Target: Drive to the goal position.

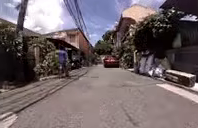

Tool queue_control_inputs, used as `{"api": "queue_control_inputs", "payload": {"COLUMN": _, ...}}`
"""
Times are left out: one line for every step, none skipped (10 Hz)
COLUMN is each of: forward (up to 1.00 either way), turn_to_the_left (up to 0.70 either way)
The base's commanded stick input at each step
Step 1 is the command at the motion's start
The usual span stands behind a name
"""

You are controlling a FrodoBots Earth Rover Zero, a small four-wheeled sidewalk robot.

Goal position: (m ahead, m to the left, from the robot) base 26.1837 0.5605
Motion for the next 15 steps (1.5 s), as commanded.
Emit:
{"api": "queue_control_inputs", "payload": {"forward": 0.70, "turn_to_the_left": 0.00}}
{"api": "queue_control_inputs", "payload": {"forward": 0.82, "turn_to_the_left": 0.00}}
{"api": "queue_control_inputs", "payload": {"forward": 0.85, "turn_to_the_left": 0.00}}
{"api": "queue_control_inputs", "payload": {"forward": 0.85, "turn_to_the_left": 0.00}}
{"api": "queue_control_inputs", "payload": {"forward": 0.85, "turn_to_the_left": 0.00}}
{"api": "queue_control_inputs", "payload": {"forward": 0.85, "turn_to_the_left": 0.00}}
{"api": "queue_control_inputs", "payload": {"forward": 0.98, "turn_to_the_left": 0.00}}
{"api": "queue_control_inputs", "payload": {"forward": 1.00, "turn_to_the_left": 0.00}}
{"api": "queue_control_inputs", "payload": {"forward": 1.00, "turn_to_the_left": 0.00}}
{"api": "queue_control_inputs", "payload": {"forward": 1.00, "turn_to_the_left": 0.00}}
{"api": "queue_control_inputs", "payload": {"forward": 1.00, "turn_to_the_left": 0.00}}
{"api": "queue_control_inputs", "payload": {"forward": 1.00, "turn_to_the_left": 0.00}}
{"api": "queue_control_inputs", "payload": {"forward": 1.00, "turn_to_the_left": 0.00}}
{"api": "queue_control_inputs", "payload": {"forward": 1.00, "turn_to_the_left": 0.00}}
{"api": "queue_control_inputs", "payload": {"forward": 1.00, "turn_to_the_left": 0.00}}
